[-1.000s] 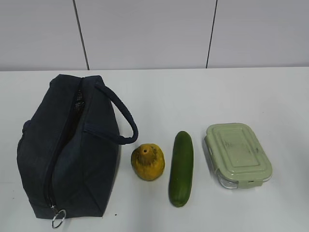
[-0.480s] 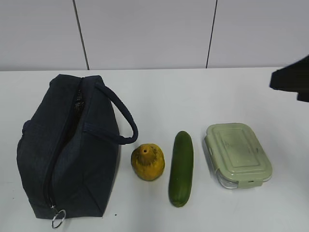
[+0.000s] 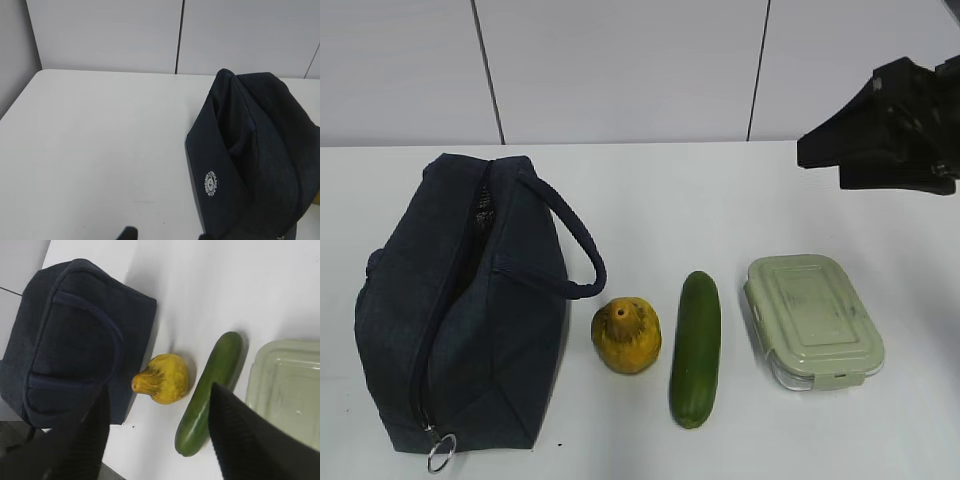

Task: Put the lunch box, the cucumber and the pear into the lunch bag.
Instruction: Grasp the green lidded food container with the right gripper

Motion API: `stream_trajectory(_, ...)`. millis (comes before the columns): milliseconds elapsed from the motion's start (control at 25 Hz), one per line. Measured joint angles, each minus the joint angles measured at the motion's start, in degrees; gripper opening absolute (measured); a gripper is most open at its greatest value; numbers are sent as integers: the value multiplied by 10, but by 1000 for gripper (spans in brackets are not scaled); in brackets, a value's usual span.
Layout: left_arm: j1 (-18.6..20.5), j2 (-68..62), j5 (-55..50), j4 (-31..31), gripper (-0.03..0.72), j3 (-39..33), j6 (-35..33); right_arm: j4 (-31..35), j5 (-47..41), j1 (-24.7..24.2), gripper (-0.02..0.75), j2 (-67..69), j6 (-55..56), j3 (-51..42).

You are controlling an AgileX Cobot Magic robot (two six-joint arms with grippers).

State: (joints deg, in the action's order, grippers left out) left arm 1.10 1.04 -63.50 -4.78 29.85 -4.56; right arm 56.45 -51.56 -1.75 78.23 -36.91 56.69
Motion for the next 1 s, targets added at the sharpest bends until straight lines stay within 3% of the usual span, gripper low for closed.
stream_trajectory(200,0,0,0,0,238,0,0,21,-64,-81,455,59,-26,39)
stream_trajectory(360,0,0,0,0,238,0,0,91,-145,-157,449,115,-97,50)
stream_trajectory(480,0,0,0,0,238,0,0,122,-157,-195,446,157,-147,52)
stream_trajectory(1000,0,0,0,-1,238,0,0,18,-158,-210,366,263,-177,54)
